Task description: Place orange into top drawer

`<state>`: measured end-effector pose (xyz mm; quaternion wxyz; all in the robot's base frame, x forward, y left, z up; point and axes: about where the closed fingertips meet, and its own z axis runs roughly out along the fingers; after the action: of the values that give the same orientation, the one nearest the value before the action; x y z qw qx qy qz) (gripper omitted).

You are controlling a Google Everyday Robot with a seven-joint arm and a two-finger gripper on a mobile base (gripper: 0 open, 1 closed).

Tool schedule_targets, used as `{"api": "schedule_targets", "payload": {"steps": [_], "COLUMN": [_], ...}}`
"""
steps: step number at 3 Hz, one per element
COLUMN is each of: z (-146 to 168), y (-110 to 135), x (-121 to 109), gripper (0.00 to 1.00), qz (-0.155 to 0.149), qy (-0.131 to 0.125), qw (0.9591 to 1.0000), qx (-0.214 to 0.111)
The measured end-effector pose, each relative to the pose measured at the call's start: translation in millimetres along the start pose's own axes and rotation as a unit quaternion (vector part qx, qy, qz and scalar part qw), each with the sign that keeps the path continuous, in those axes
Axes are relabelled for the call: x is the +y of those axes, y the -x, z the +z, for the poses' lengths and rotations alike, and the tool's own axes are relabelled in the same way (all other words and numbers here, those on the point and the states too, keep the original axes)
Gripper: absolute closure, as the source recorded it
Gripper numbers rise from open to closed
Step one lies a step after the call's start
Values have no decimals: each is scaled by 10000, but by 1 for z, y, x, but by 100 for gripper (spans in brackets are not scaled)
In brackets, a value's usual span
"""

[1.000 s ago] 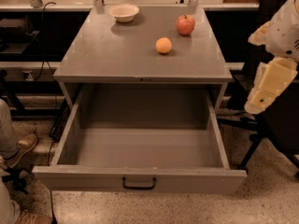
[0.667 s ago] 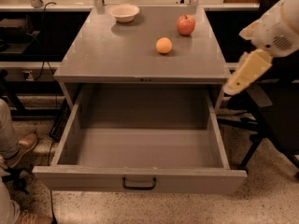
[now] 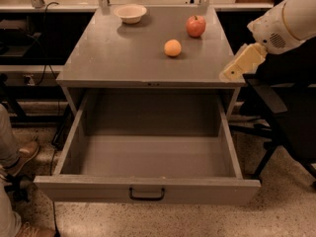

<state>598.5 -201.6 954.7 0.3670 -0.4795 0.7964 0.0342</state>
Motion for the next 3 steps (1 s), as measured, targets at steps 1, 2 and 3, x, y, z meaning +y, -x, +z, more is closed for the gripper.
{"api": "schedule_targets", "payload": {"steps": [1,2,3], "z": [0,5,65], "y": [-1,2,31], "x": [3,1,-25], "gripper": [0,0,0], "qz": [21,255,530], "qy": [44,38,70], "qw": [10000,9991,9947], "qx": [-16,-350,-883]}}
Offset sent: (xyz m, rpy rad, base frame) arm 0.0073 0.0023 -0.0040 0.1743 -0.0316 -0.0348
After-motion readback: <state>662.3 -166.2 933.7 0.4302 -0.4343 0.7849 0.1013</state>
